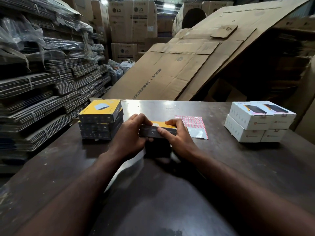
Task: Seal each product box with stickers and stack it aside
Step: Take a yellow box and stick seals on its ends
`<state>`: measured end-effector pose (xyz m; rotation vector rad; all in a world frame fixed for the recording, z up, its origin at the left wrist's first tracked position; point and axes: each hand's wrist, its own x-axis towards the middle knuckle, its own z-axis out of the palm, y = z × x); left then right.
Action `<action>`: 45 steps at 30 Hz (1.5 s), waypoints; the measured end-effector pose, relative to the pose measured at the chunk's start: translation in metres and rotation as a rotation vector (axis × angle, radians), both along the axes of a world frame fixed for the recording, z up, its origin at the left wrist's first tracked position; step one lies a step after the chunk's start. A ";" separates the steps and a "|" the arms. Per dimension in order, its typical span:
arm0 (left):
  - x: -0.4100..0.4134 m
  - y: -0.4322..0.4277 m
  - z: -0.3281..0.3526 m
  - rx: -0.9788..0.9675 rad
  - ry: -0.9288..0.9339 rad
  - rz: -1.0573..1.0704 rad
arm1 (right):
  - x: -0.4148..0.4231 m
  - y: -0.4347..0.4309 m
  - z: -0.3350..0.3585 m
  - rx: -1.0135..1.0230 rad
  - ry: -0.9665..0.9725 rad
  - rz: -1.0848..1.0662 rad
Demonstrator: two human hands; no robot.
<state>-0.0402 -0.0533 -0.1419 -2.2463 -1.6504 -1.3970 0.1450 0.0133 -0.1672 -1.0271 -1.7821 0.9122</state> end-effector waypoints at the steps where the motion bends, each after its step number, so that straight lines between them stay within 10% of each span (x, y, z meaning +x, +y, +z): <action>1: -0.001 0.000 0.000 0.002 0.000 -0.004 | 0.001 0.001 0.000 -0.009 -0.011 0.026; 31: 0.030 -0.004 0.002 -0.215 -0.384 -0.138 | 0.015 0.006 0.001 0.830 -0.012 -0.153; 45: 0.033 -0.004 0.015 -0.578 -1.149 -0.247 | 0.010 0.003 0.003 0.824 -0.046 -0.106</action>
